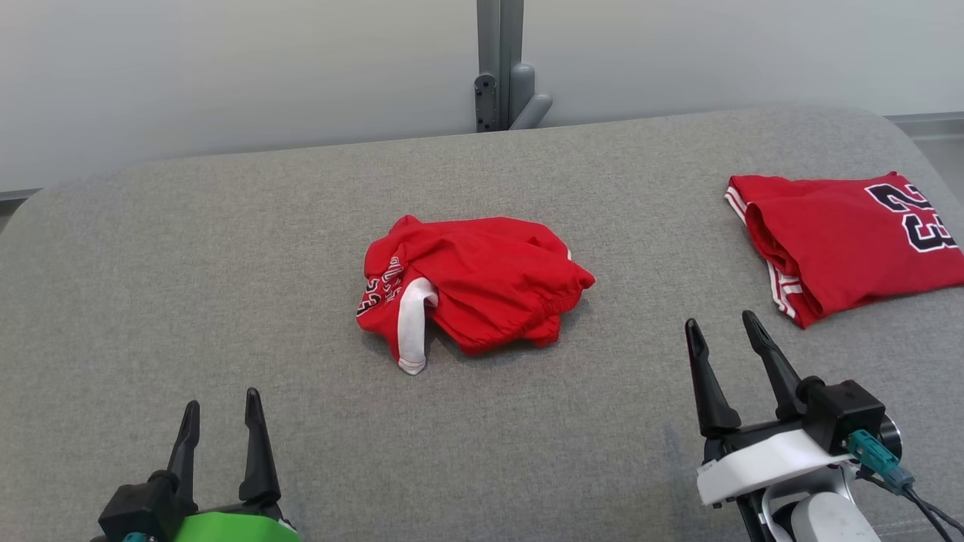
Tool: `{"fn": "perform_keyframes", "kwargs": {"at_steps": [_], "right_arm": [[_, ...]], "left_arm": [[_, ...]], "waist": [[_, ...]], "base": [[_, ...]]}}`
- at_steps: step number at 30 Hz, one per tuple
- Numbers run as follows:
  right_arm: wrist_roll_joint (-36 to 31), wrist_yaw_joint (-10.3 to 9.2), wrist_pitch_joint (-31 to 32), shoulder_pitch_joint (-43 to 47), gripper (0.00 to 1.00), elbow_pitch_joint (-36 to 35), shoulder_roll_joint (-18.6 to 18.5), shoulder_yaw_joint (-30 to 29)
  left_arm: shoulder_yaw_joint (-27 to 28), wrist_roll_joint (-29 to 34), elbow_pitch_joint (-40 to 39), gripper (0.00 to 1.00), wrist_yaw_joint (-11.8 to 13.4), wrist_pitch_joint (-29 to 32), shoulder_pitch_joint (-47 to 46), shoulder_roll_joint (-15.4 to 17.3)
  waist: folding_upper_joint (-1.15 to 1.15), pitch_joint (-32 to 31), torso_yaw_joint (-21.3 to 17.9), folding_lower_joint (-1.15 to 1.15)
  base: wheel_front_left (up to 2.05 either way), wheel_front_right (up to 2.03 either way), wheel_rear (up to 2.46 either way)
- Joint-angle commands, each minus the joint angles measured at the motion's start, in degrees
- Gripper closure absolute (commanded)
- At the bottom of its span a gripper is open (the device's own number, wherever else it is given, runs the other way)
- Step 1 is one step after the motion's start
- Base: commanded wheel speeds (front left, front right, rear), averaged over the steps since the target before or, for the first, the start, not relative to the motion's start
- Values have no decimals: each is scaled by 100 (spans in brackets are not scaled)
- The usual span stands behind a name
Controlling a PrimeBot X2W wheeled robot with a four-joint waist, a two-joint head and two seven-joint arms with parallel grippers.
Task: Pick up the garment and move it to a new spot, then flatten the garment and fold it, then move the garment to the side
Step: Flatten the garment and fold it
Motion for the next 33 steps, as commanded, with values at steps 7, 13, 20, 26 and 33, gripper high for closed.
{"fn": "perform_keyframes", "kwargs": {"at_steps": [7,13,20,26,33], "right_arm": [[24,-9,-24,-51,0,46,-5,36],[26,-9,-24,-59,0,54,-5,18],[5,-9,-24,-92,0,15,-5,-20],[-27,-9,-24,-161,0,-20,-5,-61],[-20,-9,-24,-330,0,-45,-5,-24]], "left_arm": [[144,116,63,0,-131,-2,-9,-69],[174,164,111,0,-179,-3,-42,-97],[133,218,200,0,-248,-3,-191,-113],[-112,284,412,0,-335,-3,-456,-119],[-681,202,1093,0,-433,-3,-1095,-121]], "waist": [[41,17,-15,0],[41,24,-4,0],[41,116,-2,0],[41,264,-36,0],[41,547,-269,0]], "base": [[0,0,0],[0,0,0],[0,0,0],[0,0,0],[0,0,0]]}}
